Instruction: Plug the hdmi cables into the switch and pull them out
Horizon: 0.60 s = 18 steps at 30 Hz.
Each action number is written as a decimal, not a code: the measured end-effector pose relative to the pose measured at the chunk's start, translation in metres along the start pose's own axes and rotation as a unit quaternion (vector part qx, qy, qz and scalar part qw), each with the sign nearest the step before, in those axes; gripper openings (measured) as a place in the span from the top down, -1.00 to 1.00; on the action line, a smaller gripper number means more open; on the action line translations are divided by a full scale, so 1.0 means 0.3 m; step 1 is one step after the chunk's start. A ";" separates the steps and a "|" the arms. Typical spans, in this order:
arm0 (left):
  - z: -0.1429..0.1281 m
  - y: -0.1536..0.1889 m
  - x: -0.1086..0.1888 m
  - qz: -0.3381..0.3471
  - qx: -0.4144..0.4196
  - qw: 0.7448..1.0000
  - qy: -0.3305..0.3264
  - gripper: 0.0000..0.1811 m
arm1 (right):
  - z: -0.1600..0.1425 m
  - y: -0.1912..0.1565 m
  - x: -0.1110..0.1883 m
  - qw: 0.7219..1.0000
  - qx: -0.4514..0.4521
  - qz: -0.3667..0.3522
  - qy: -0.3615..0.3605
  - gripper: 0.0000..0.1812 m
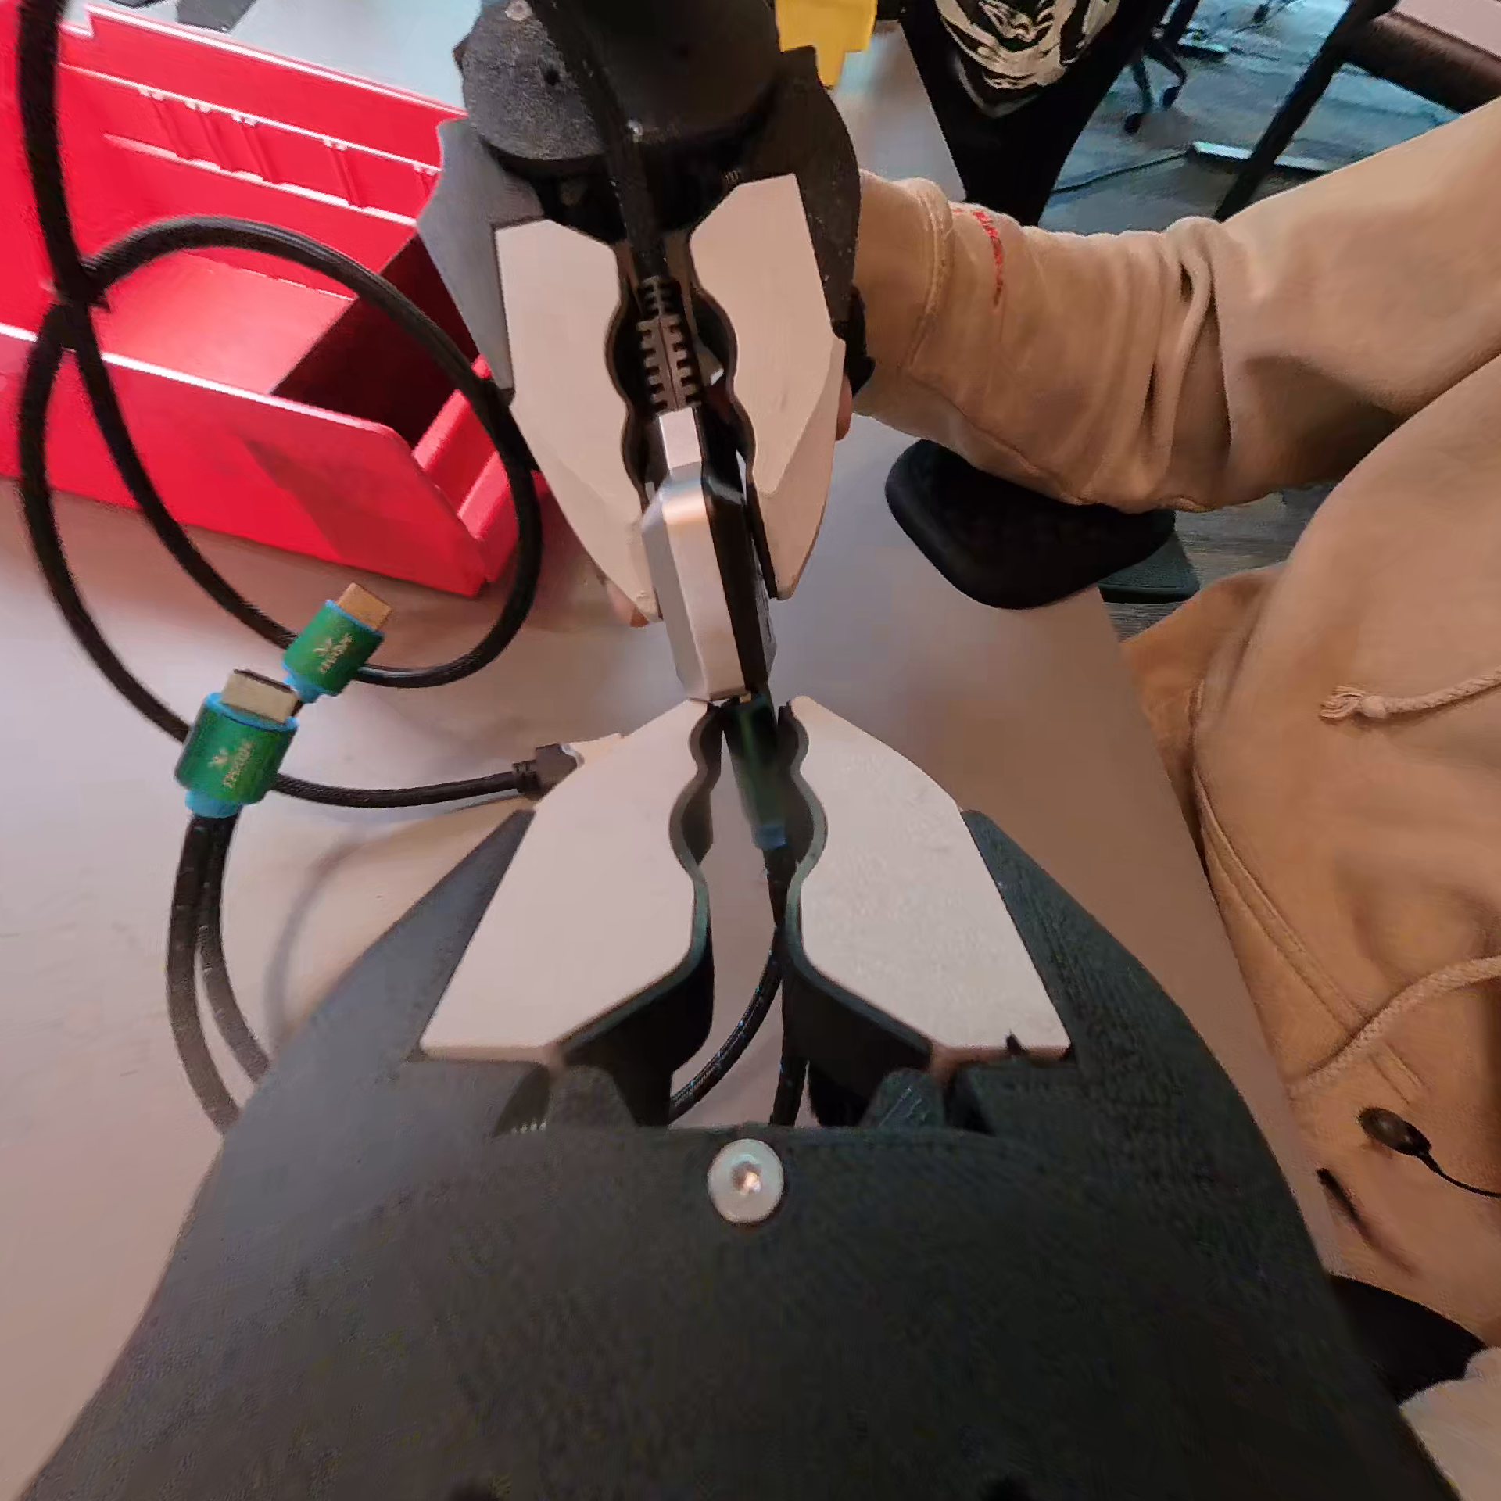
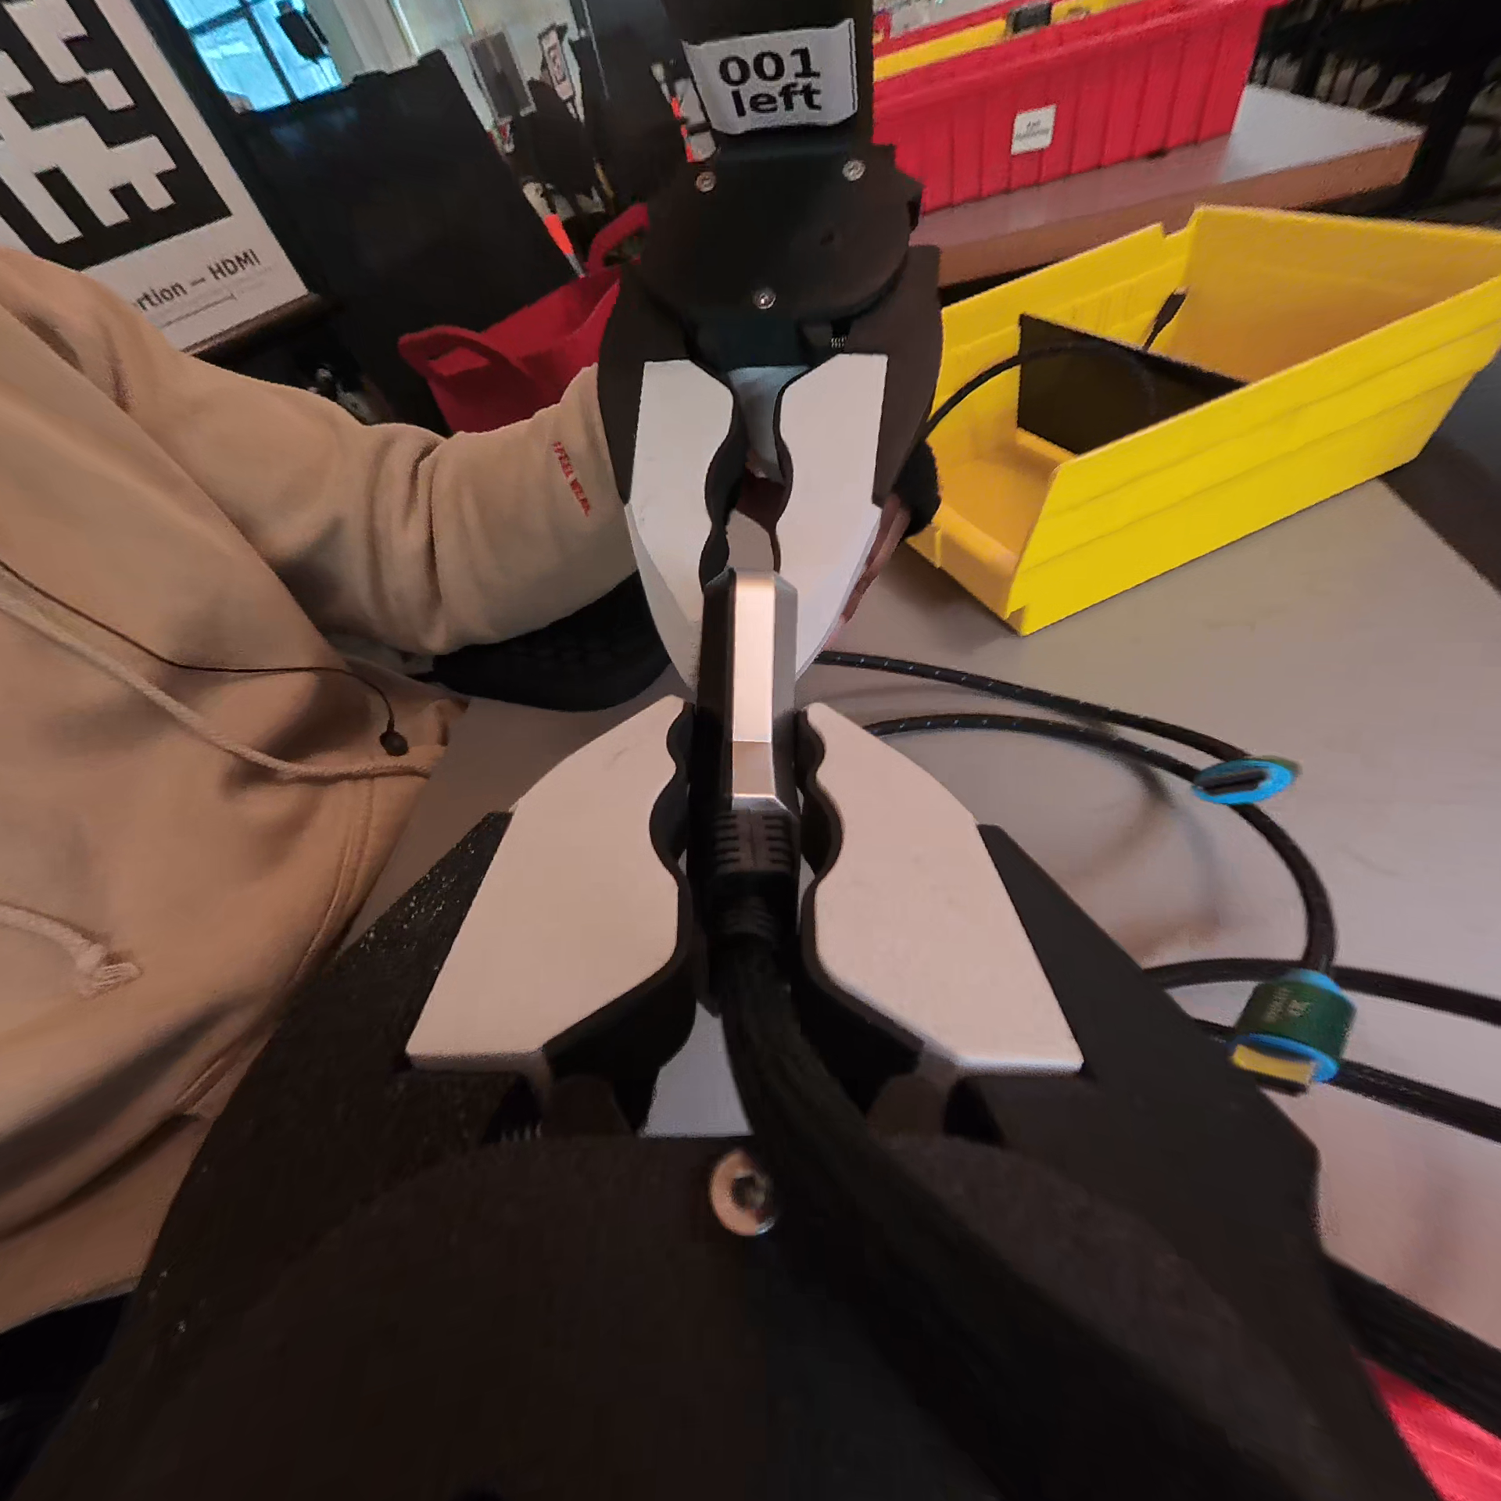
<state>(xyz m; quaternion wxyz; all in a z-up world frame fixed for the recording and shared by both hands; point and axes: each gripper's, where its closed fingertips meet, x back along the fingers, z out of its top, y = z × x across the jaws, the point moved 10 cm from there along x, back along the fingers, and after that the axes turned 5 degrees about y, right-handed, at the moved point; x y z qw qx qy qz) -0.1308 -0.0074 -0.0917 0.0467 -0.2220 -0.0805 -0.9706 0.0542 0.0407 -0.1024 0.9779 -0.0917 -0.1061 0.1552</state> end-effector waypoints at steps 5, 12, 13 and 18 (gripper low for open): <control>0.037 0.005 0.046 0.093 -0.036 0.994 0.049 0.74 | 0.024 0.010 0.039 0.998 0.021 -0.037 0.052 0.74; 0.105 0.022 0.124 0.173 -0.023 0.973 0.153 0.68 | 0.059 0.020 0.108 0.986 0.041 -0.102 0.128 0.73; 0.102 0.022 0.120 0.176 -0.023 0.974 0.145 0.65 | 0.059 0.019 0.108 0.986 0.041 -0.099 0.127 0.74; 0.071 0.014 0.034 0.133 -0.023 0.987 0.087 0.50 | 0.056 0.001 0.064 0.992 0.044 -0.077 0.089 0.73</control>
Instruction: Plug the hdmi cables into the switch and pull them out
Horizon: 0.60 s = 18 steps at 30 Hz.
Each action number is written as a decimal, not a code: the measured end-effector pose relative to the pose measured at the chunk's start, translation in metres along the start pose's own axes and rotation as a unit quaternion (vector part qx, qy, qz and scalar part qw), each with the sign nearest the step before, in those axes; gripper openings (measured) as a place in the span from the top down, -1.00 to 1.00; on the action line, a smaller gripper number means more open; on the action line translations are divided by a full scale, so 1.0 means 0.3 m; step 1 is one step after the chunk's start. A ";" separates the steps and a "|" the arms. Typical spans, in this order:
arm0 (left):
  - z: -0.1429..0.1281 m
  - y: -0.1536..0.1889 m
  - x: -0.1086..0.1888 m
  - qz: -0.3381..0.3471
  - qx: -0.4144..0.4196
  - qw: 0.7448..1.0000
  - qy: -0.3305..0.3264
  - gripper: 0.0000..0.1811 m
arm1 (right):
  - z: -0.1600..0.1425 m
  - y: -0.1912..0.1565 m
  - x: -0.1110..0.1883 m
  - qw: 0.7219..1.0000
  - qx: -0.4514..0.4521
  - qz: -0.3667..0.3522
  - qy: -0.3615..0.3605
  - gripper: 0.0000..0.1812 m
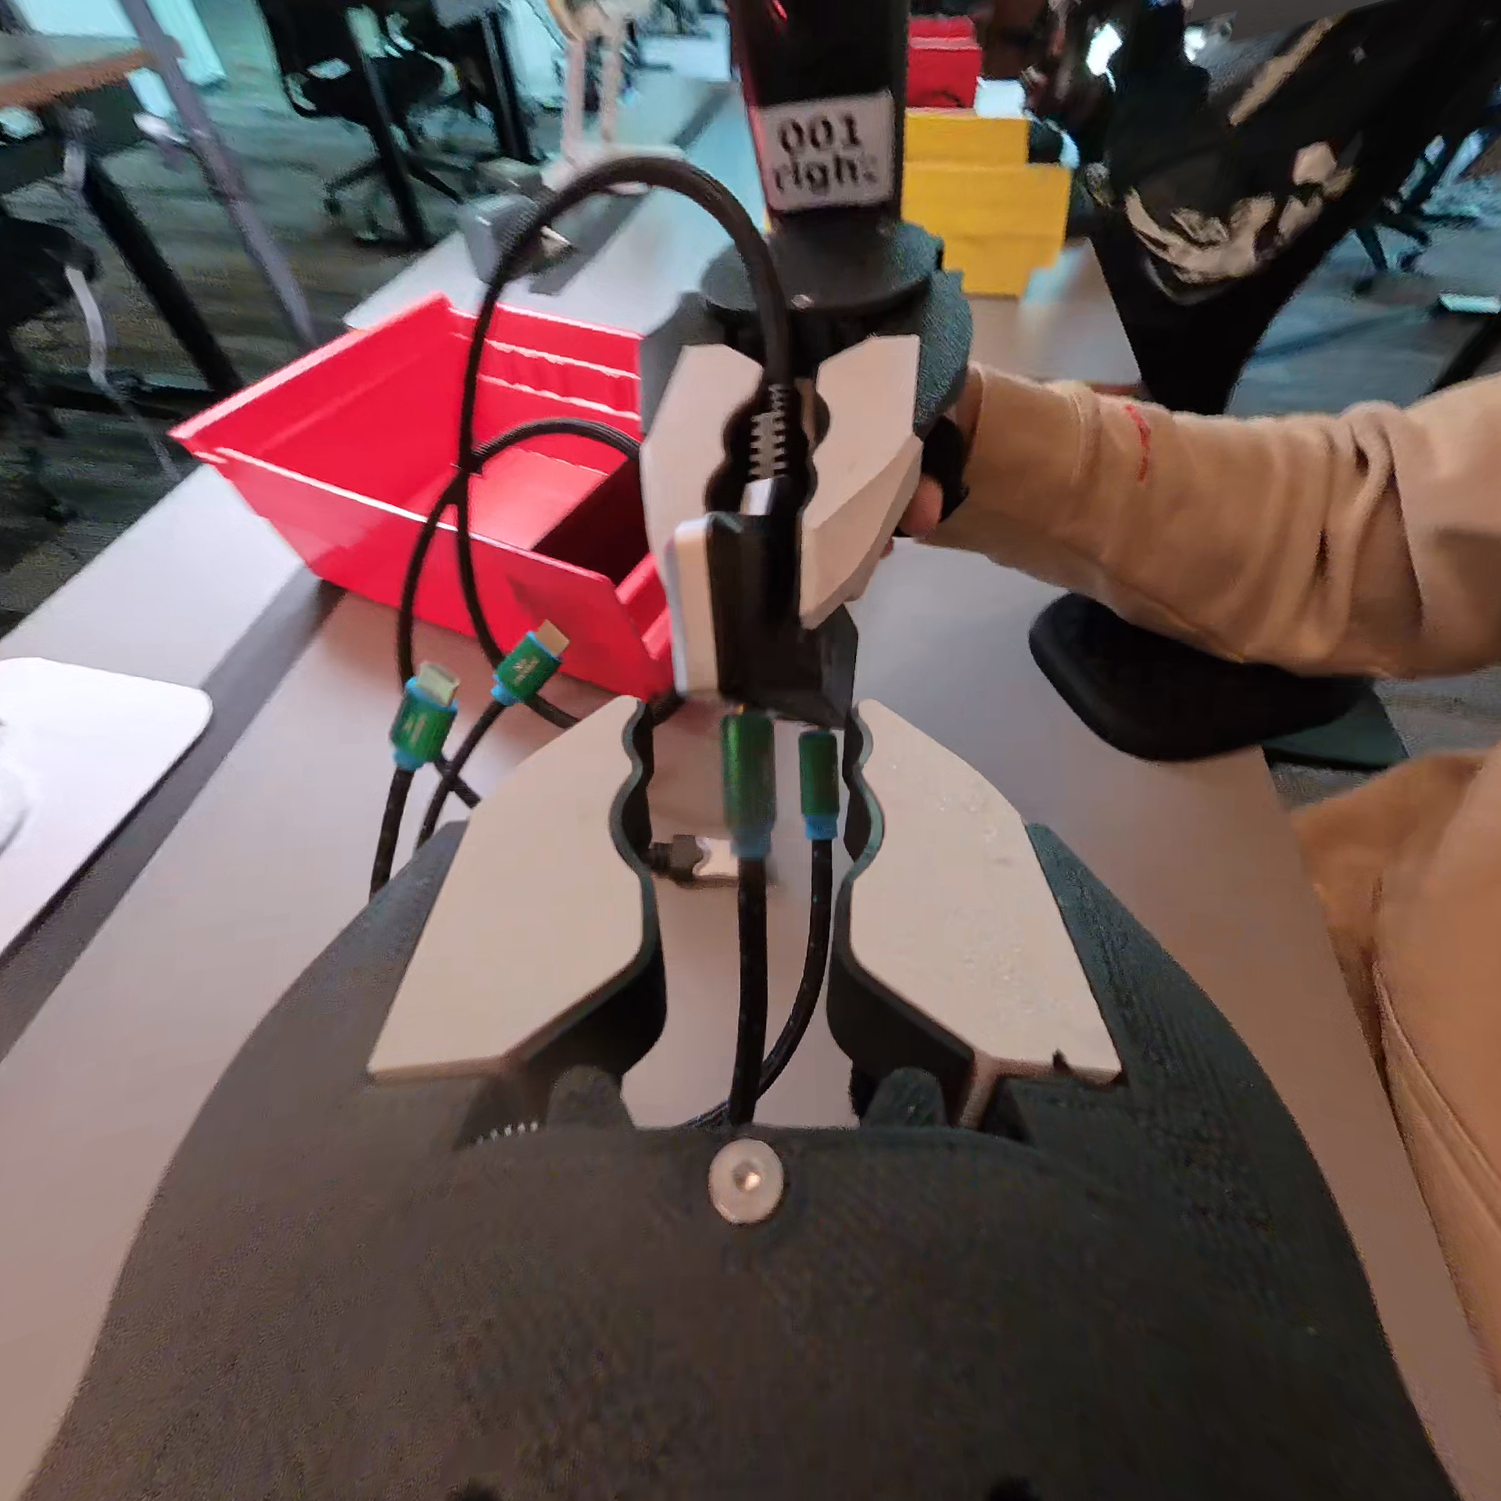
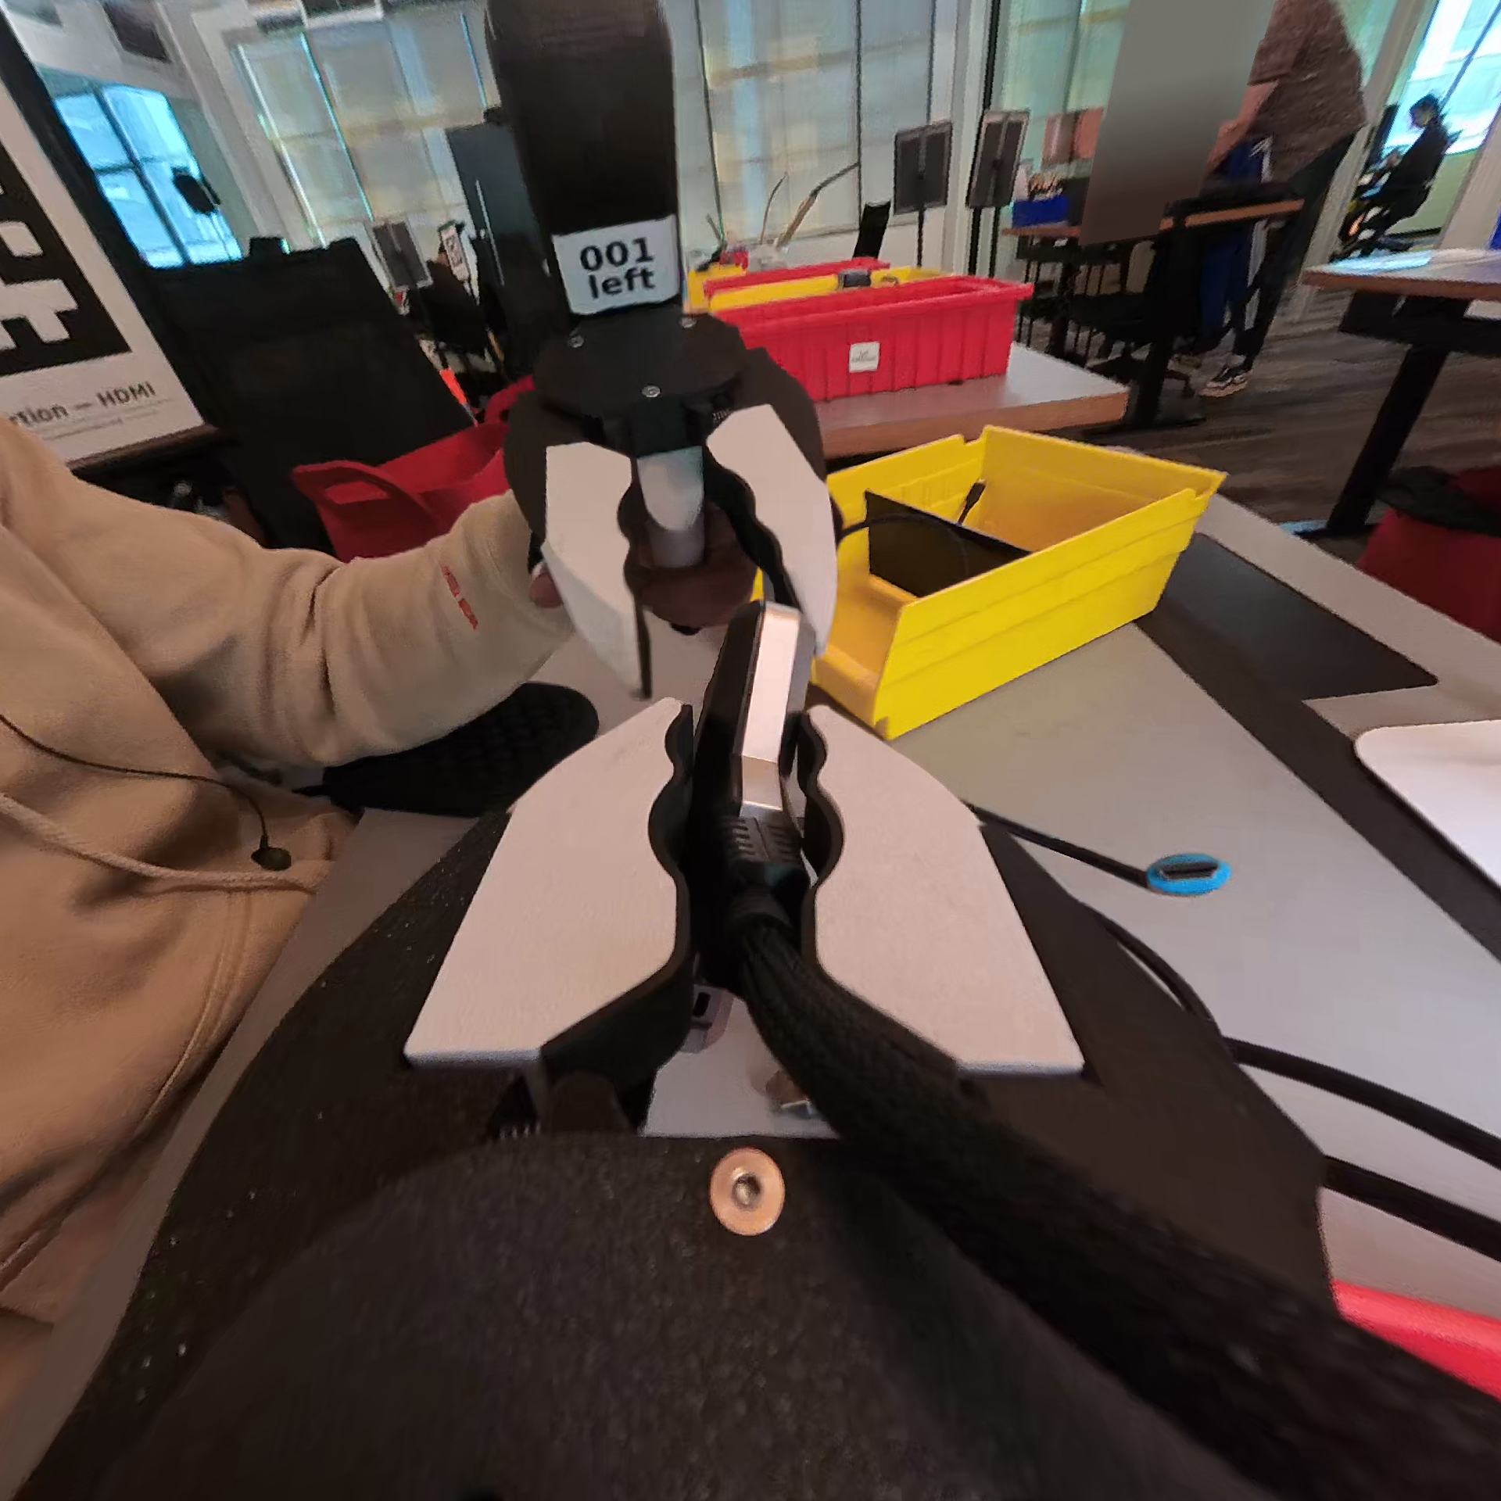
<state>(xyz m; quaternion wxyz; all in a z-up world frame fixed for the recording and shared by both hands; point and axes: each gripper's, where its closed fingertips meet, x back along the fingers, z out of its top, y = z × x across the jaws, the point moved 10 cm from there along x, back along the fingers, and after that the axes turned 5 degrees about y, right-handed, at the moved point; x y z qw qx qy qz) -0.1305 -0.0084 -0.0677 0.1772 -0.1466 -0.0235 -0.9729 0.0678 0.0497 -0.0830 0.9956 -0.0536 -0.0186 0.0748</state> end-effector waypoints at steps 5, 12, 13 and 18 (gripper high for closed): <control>-0.024 0.015 -0.034 -0.015 -0.042 0.998 -0.051 0.70 | -0.017 -0.034 -0.045 0.996 0.022 0.003 -0.088 0.72; -0.034 -0.001 0.004 -0.015 -0.042 0.997 -0.056 0.71 | -0.029 -0.052 -0.048 0.983 0.042 -0.029 -0.177 0.68; -0.031 0.000 0.006 -0.012 -0.045 0.997 -0.057 0.71 | -0.026 -0.055 -0.049 0.983 0.038 -0.019 -0.178 0.73; 0.023 0.003 0.047 0.040 -0.058 0.997 0.009 0.65 | 0.053 -0.072 -0.032 0.981 0.058 -0.041 -0.178 0.73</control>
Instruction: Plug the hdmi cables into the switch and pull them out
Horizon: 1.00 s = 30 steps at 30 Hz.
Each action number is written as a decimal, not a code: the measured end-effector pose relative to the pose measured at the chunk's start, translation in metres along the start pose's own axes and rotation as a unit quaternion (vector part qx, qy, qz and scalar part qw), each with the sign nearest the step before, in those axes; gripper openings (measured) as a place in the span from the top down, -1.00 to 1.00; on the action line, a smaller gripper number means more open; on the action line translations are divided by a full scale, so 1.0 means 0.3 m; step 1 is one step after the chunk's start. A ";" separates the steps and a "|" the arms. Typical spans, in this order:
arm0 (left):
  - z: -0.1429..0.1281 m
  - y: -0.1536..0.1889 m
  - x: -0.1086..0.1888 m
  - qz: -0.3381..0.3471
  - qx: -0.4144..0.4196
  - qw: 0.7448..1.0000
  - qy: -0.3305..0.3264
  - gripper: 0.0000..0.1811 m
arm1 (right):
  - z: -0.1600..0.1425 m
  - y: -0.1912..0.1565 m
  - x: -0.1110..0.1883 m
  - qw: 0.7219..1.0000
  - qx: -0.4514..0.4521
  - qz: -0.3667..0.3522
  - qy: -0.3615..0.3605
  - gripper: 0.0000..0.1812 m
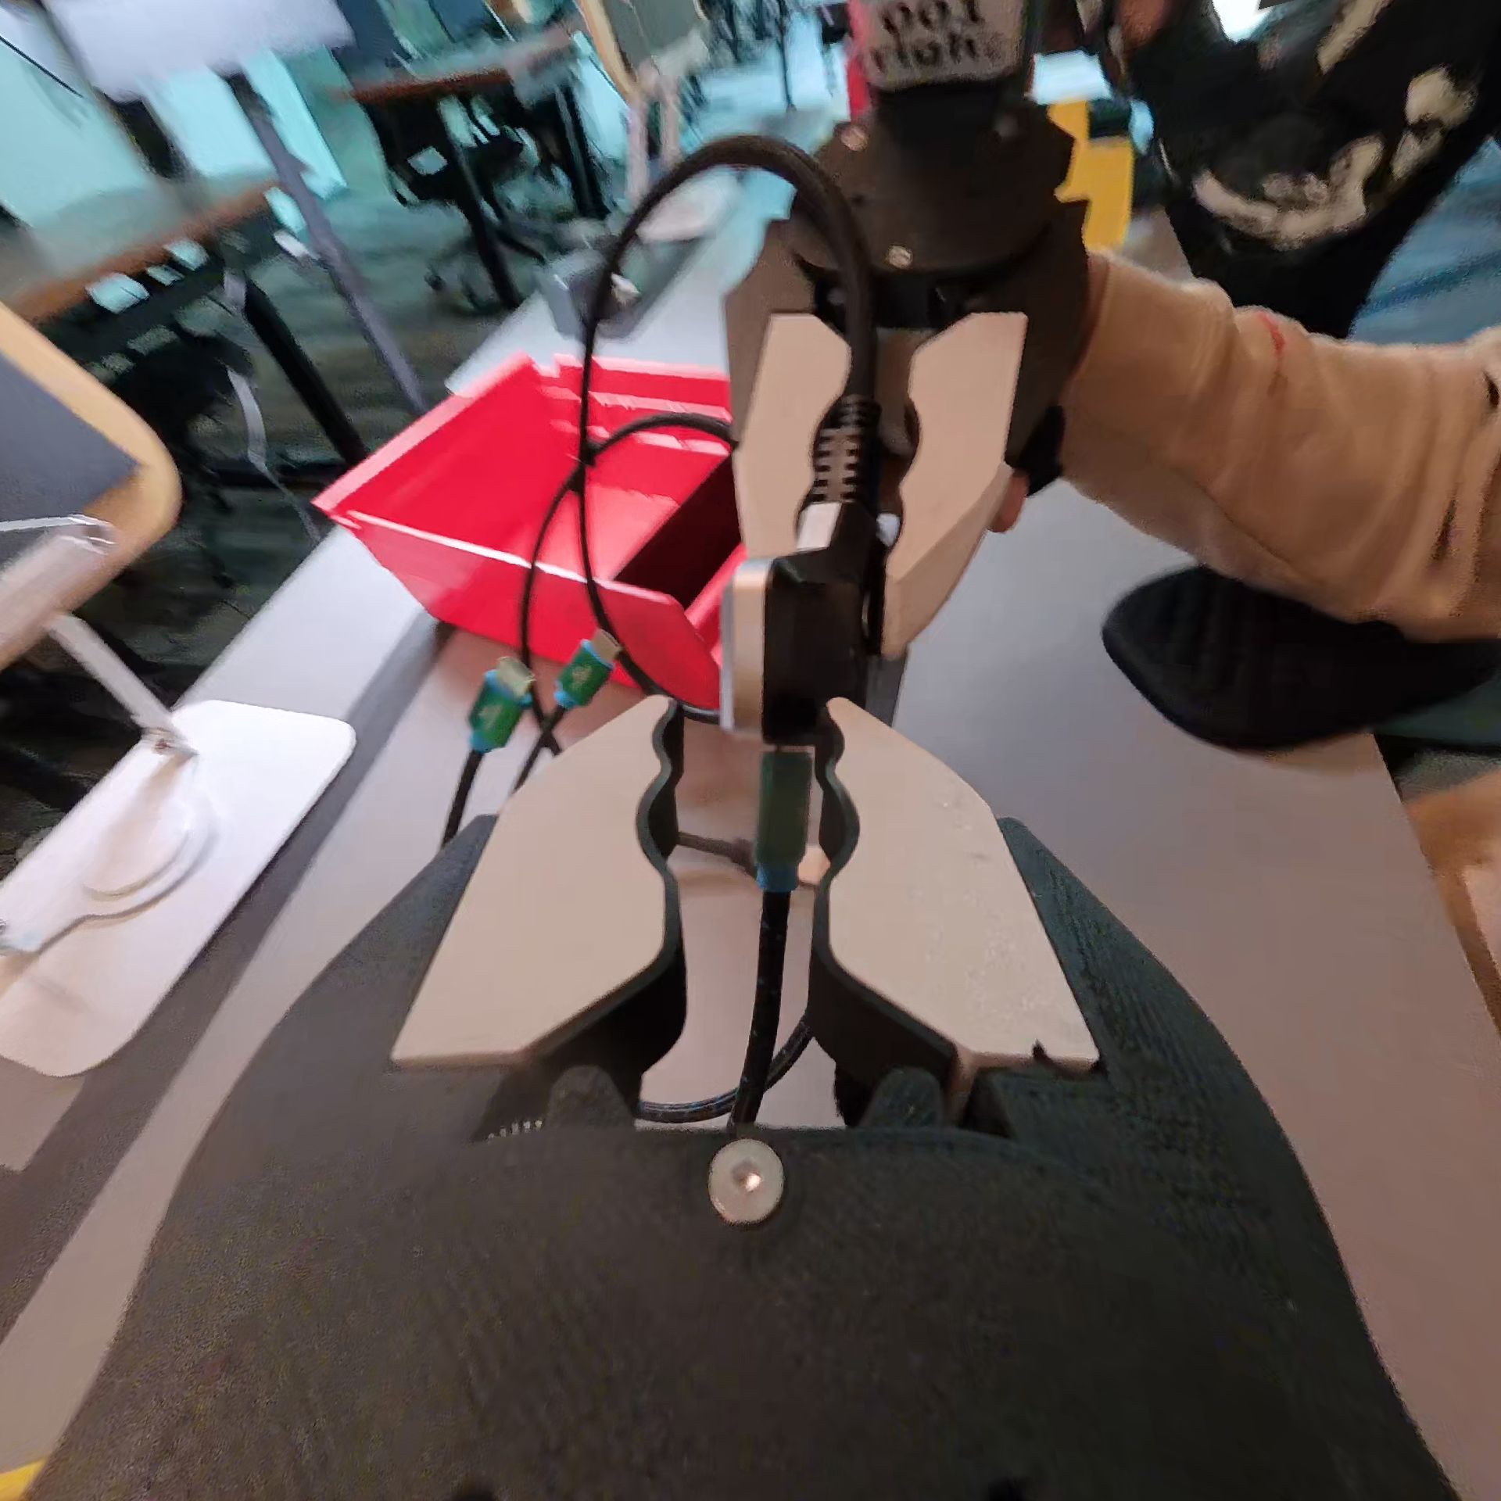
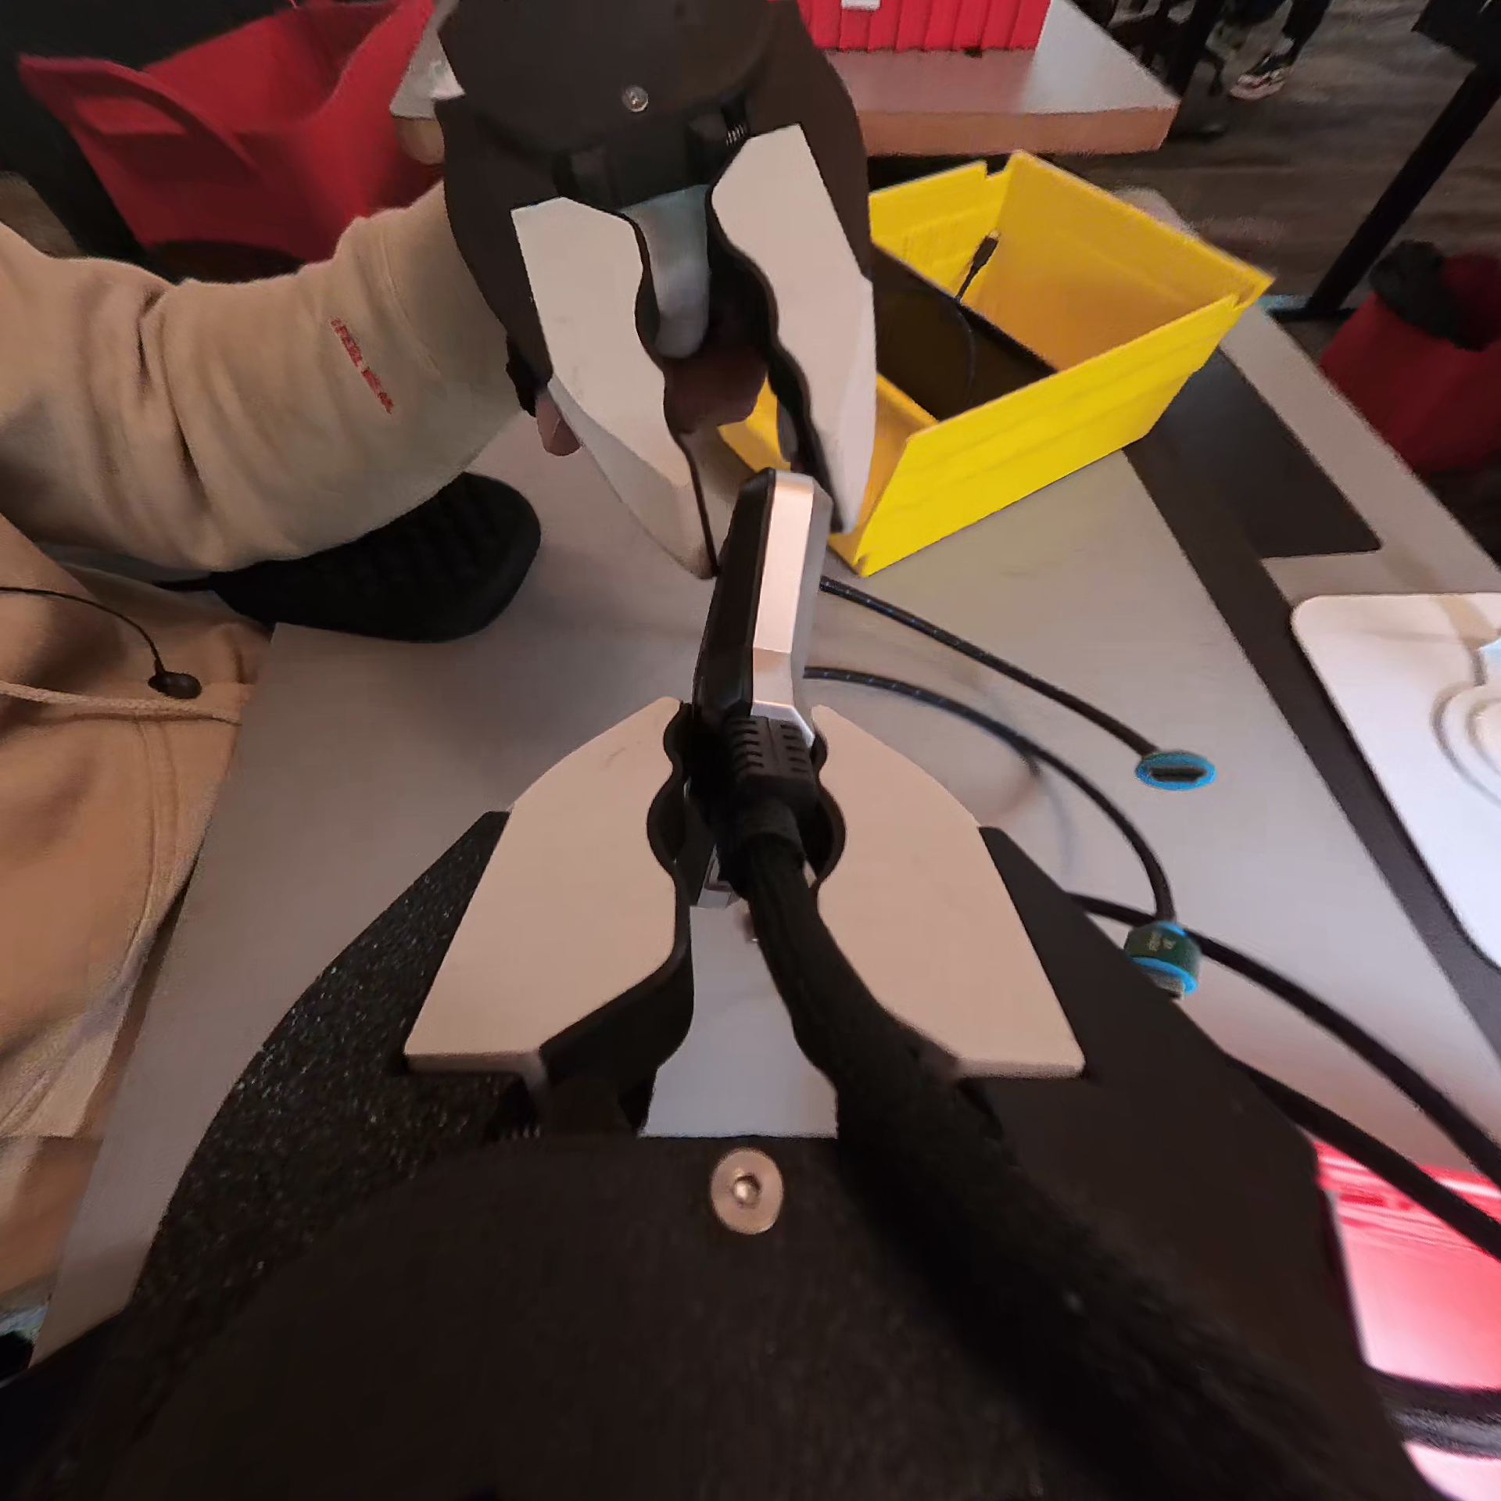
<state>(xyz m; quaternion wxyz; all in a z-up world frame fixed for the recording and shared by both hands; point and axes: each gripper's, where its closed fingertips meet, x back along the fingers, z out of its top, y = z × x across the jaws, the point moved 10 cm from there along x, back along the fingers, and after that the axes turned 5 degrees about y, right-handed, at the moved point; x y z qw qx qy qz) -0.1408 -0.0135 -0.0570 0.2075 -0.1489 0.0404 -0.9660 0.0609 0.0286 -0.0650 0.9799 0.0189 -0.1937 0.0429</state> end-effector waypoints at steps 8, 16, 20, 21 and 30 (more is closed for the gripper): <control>0.065 -0.101 0.186 0.198 0.069 0.960 0.184 0.62 | 0.300 0.008 0.133 0.996 0.053 -0.050 -0.052 0.72; 0.047 -0.108 0.291 0.265 0.120 0.935 0.203 0.65 | 0.652 0.023 0.345 0.985 0.046 -0.148 -0.073 0.72; -0.031 -0.051 0.286 0.252 0.124 0.949 0.143 0.65 | 0.745 0.067 0.444 0.963 0.087 -0.215 -0.137 0.72; -0.062 -0.030 0.278 0.244 0.131 0.952 0.133 0.66 | 0.755 0.079 0.463 0.958 0.101 -0.223 -0.150 0.72; -0.329 0.100 0.151 0.185 0.187 0.964 0.049 0.64 | 0.571 0.282 0.495 0.930 0.111 -0.262 -0.232 0.72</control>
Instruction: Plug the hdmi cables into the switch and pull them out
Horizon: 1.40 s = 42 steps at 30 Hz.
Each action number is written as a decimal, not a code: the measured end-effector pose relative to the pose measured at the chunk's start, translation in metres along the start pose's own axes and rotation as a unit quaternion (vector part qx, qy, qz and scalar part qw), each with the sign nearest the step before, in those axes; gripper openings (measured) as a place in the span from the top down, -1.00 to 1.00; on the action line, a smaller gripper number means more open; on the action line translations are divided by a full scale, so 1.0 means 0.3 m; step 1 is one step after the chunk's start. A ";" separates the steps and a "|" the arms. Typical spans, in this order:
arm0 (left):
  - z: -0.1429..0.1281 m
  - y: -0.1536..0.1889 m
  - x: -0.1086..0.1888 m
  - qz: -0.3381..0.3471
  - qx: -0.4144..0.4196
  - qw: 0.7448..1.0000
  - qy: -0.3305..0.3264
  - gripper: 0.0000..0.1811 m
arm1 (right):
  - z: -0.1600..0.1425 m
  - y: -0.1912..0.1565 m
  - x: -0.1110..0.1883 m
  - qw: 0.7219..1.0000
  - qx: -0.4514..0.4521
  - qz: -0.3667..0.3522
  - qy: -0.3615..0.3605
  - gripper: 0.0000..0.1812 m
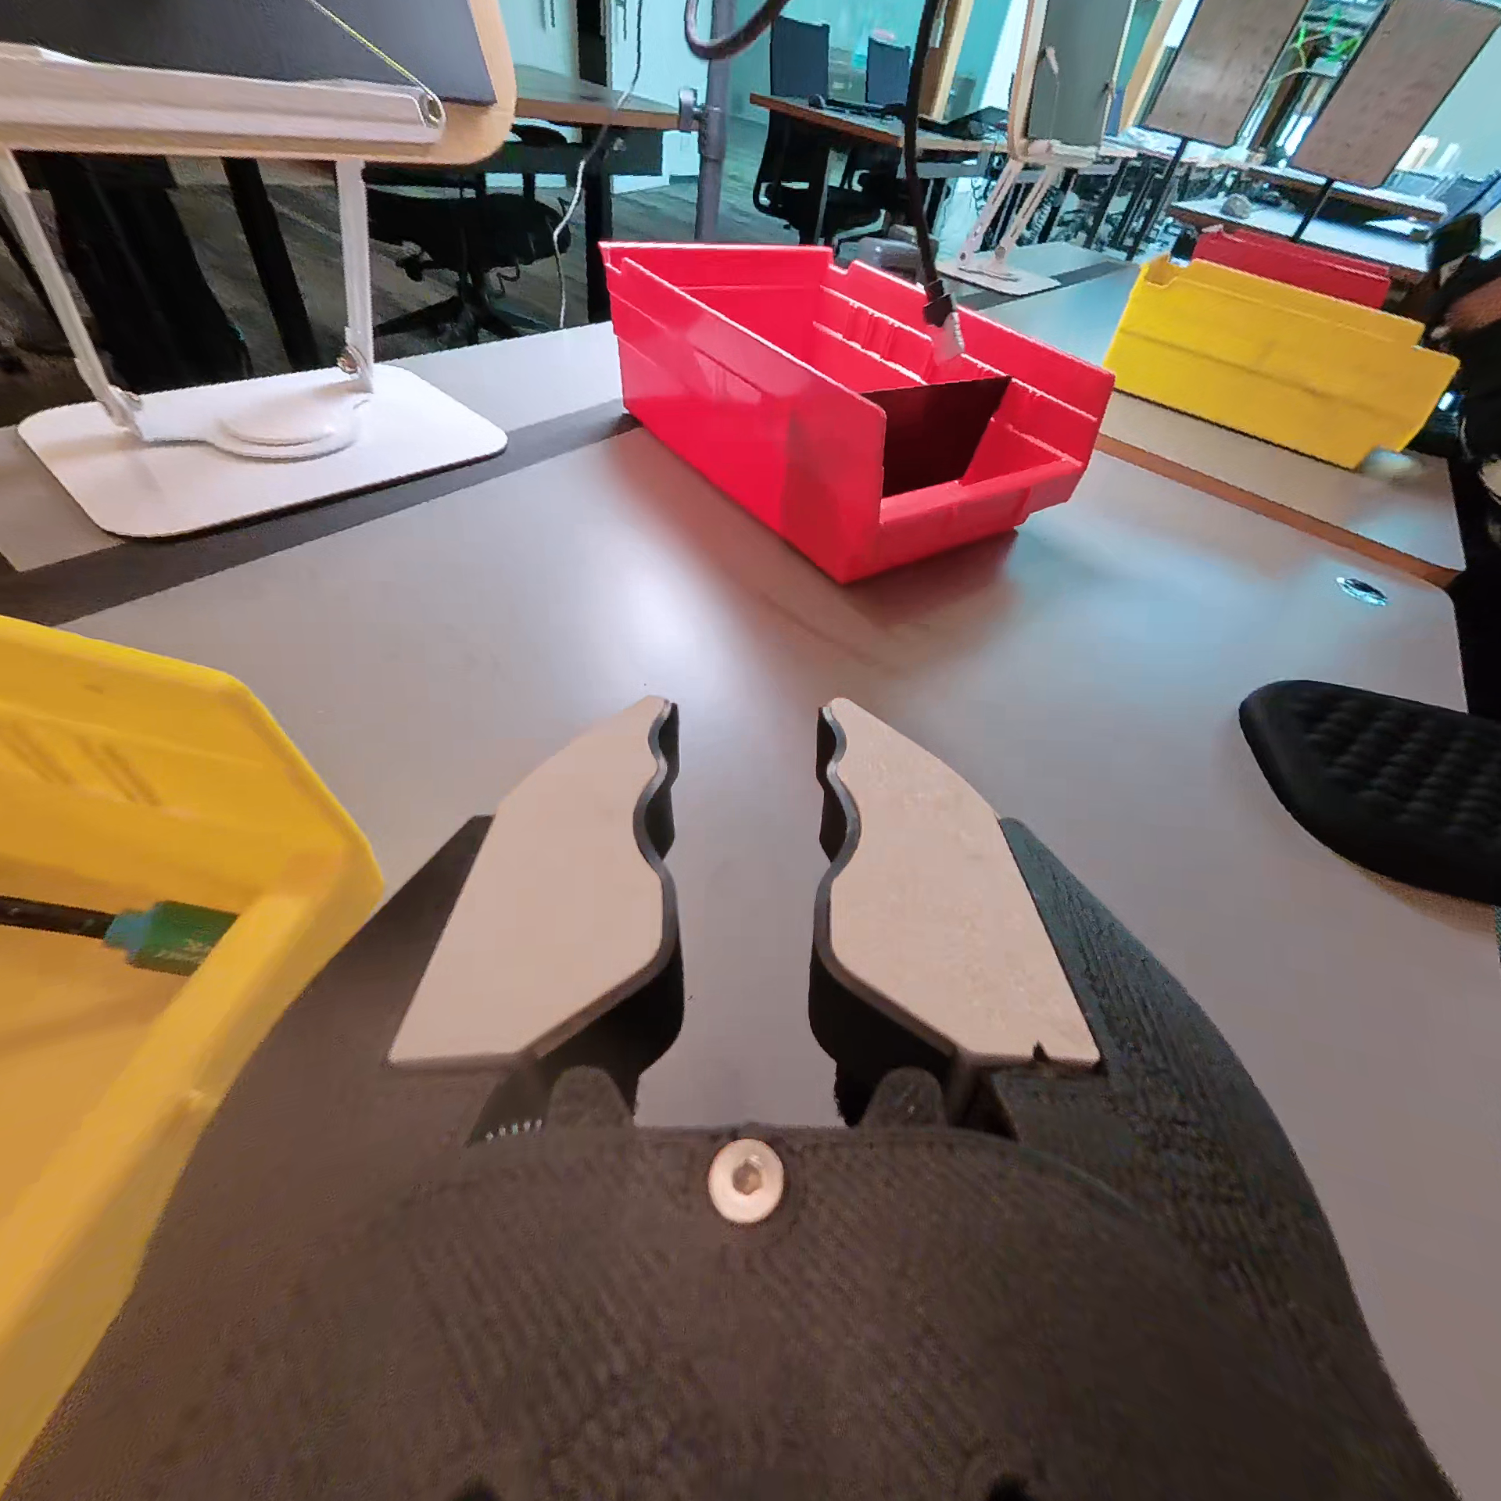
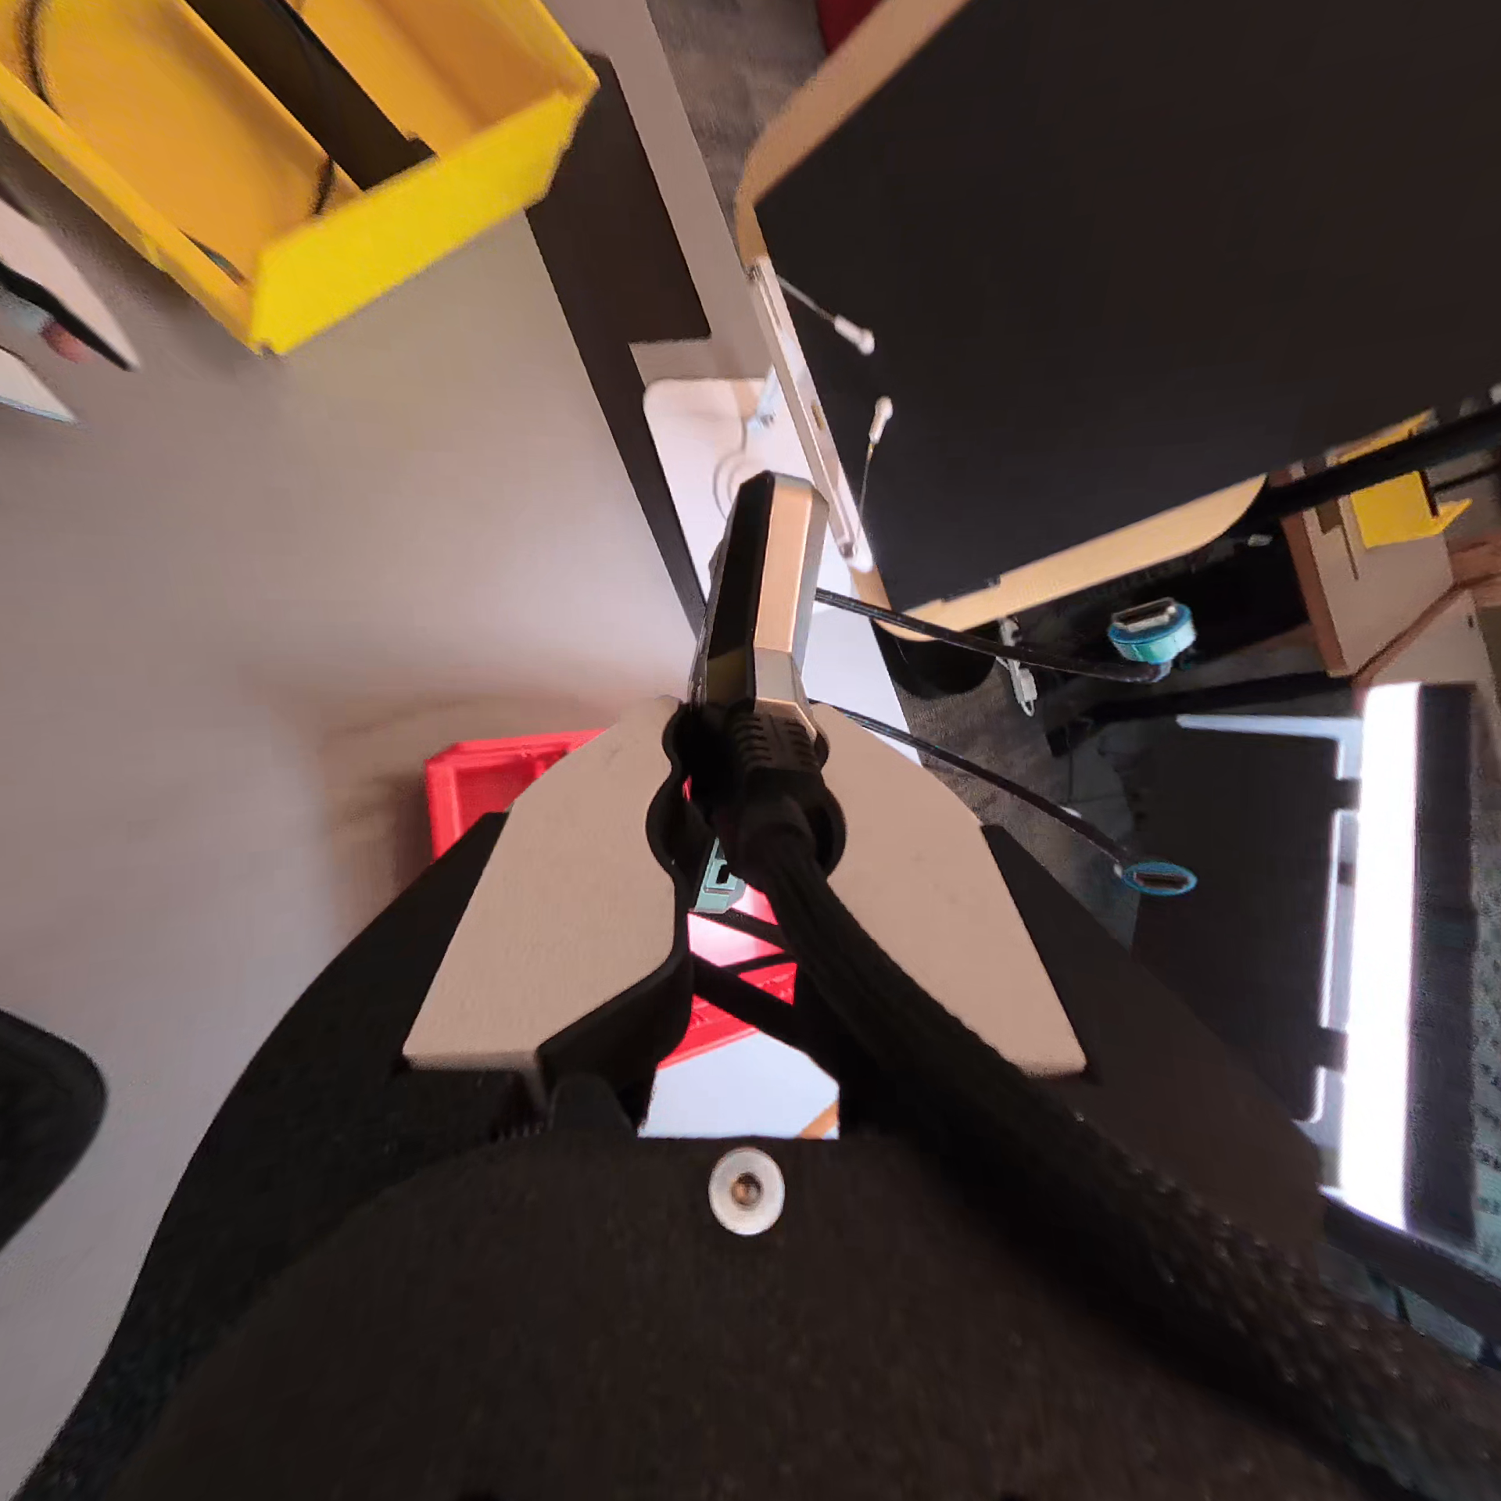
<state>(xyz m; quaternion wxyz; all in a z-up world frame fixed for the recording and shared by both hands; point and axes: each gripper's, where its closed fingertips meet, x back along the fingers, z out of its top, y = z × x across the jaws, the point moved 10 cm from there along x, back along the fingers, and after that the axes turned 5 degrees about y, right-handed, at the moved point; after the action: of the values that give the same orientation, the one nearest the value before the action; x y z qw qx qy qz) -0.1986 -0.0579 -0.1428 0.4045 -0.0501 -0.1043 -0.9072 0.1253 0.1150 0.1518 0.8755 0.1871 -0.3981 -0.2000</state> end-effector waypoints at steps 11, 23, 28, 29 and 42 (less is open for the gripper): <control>-0.071 -0.016 -0.026 -0.006 0.002 1.000 -0.020 0.65 | -0.387 -0.002 -0.266 0.987 -0.088 0.076 -0.108 0.72; -0.120 -0.018 -0.047 -0.004 -0.013 0.998 -0.055 0.67 | -0.548 0.026 -0.475 0.931 -0.259 0.201 -0.159 0.74; -0.130 -0.013 -0.047 -0.004 -0.018 0.998 -0.061 0.67 | -0.543 0.062 -0.508 0.917 -0.283 0.205 -0.193 0.69; -0.132 -0.013 -0.048 -0.005 -0.018 0.998 -0.062 0.67 | -0.535 0.067 -0.506 0.913 -0.277 0.206 -0.216 0.69; -0.130 -0.008 -0.038 -0.002 -0.030 0.997 -0.065 0.67 | -0.477 0.172 -0.330 0.925 -0.148 0.027 -0.349 0.85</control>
<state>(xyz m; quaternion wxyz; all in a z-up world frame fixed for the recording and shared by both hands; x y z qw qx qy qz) -0.1932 -0.0572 -0.1832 0.3935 -0.1208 -0.1028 -0.9055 0.1866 0.2324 0.0276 0.7041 -0.0365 -0.6490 -0.2858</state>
